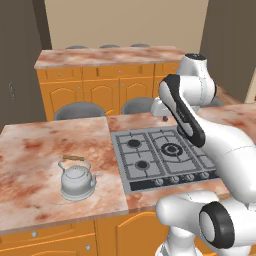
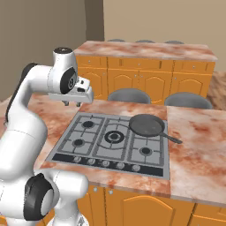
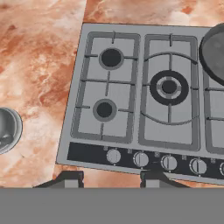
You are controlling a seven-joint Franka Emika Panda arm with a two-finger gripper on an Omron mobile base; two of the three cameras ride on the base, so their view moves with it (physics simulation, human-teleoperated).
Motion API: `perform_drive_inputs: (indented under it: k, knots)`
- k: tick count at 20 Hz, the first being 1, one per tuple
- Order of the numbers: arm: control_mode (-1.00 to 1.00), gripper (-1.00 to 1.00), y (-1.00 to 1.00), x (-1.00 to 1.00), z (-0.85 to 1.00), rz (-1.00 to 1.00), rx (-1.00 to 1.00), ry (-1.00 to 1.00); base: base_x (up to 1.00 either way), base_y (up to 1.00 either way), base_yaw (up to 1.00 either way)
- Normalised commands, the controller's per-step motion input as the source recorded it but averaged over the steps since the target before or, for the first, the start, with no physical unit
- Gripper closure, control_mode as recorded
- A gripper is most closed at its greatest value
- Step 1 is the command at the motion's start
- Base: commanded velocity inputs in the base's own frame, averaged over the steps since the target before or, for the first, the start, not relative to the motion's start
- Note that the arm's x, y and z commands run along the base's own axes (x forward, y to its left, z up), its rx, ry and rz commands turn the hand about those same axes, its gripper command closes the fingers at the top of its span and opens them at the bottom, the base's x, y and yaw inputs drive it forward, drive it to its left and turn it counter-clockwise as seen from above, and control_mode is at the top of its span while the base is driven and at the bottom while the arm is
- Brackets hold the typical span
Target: Pick the kettle from the counter and place it on a stove burner. Then turn the burner on.
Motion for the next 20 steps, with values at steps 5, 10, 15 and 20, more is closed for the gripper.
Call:
perform_drive_inputs:
  k: [5,10,15,20]
  knots:
    - [-1.0,-1.0,0.34,-0.26,-0.09,0.0,0.0,0.0,0.0,0.0,0.0]
    - [-1.0,-1.0,0.9,-0.59,-0.27,0.06,0.0,-0.03,0.0,0.0,0.0]
    - [-1.0,-1.0,1.0,-0.35,-0.27,0.09,0.0,-0.01,0.0,0.0,0.0]
    - [-1.0,-1.0,0.96,-0.11,-0.2,0.08,0.0,0.0,0.0,0.0,0.0]
